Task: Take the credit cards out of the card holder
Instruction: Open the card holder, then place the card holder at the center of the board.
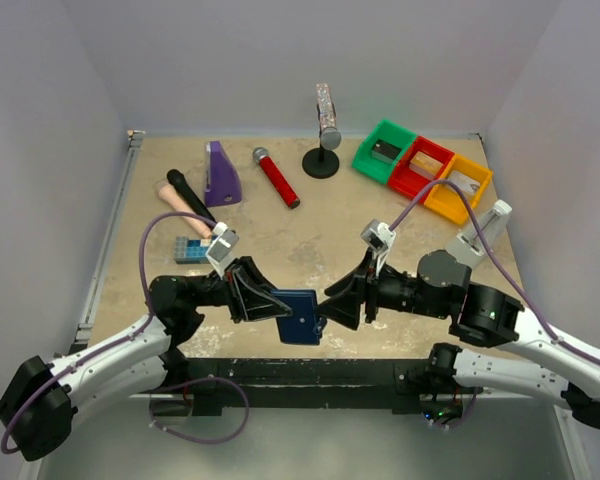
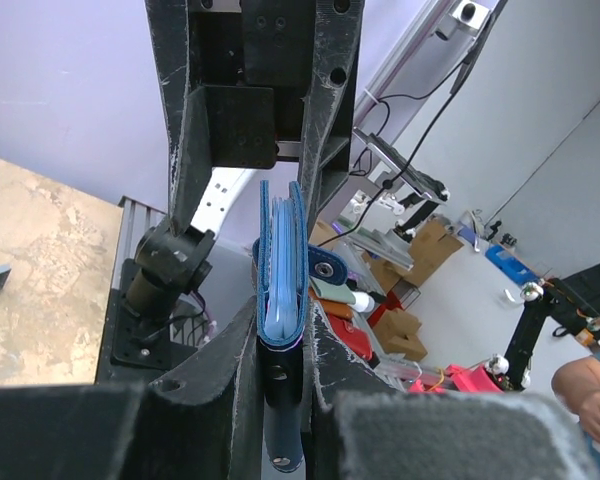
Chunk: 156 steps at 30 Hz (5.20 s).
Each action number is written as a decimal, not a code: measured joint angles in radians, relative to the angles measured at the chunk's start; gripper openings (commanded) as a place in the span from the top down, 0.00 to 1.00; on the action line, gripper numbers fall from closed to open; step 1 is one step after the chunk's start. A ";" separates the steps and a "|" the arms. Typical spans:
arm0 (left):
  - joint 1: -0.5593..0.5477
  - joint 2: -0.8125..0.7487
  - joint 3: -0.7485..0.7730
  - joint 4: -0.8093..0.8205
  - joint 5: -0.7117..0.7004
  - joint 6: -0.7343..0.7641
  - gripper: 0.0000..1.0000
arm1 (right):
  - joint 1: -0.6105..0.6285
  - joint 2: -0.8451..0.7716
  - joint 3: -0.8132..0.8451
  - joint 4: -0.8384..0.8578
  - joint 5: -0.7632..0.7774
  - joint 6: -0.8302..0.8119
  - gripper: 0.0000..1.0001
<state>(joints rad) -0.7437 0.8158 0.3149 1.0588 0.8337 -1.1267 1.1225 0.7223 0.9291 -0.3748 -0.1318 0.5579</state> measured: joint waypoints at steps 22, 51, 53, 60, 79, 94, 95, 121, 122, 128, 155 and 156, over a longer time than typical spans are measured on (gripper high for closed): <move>0.004 0.024 -0.001 0.103 0.051 -0.042 1.00 | -0.019 -0.015 -0.036 0.051 -0.039 0.029 0.35; 0.004 0.024 -0.001 0.077 0.053 -0.042 1.00 | -0.019 0.021 -0.050 0.078 -0.074 0.042 0.34; 0.004 0.024 -0.001 0.078 0.054 -0.042 1.00 | -0.020 0.029 -0.048 0.084 -0.086 0.045 0.34; 0.004 0.040 0.000 0.109 0.084 -0.045 1.00 | -0.026 0.074 -0.045 0.125 -0.176 0.053 0.37; 0.004 0.108 0.047 0.142 0.140 -0.093 0.78 | -0.021 0.170 0.043 0.084 -0.294 0.050 1.00; 0.004 -0.178 0.076 -0.464 -0.261 0.204 0.00 | -0.008 0.174 0.214 -0.300 0.043 0.021 1.00; 0.004 -0.176 0.076 -0.473 -0.278 0.207 0.00 | -0.008 0.176 0.224 -0.322 0.073 0.024 1.00; -0.180 -0.023 0.064 -0.549 -0.560 0.286 0.42 | 0.031 0.319 0.300 -0.535 0.346 0.157 1.00; -0.180 -0.027 0.064 -0.559 -0.562 0.291 0.43 | 0.031 0.316 0.299 -0.531 0.341 0.159 1.00; -0.180 -0.054 0.064 -0.606 -0.576 0.320 0.64 | 0.031 0.295 0.293 -0.518 0.316 0.171 1.00; -0.182 -0.005 0.544 -1.517 -0.829 0.403 1.00 | 0.031 0.152 0.307 -0.485 0.306 -0.011 0.01; -0.183 0.013 0.571 -1.558 -0.849 0.400 1.00 | 0.033 0.171 0.307 -0.476 0.298 -0.015 0.01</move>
<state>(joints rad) -0.9264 0.8288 0.8856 -0.4992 -0.0154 -0.7269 1.1557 0.8932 1.2362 -0.8505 0.1658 0.5430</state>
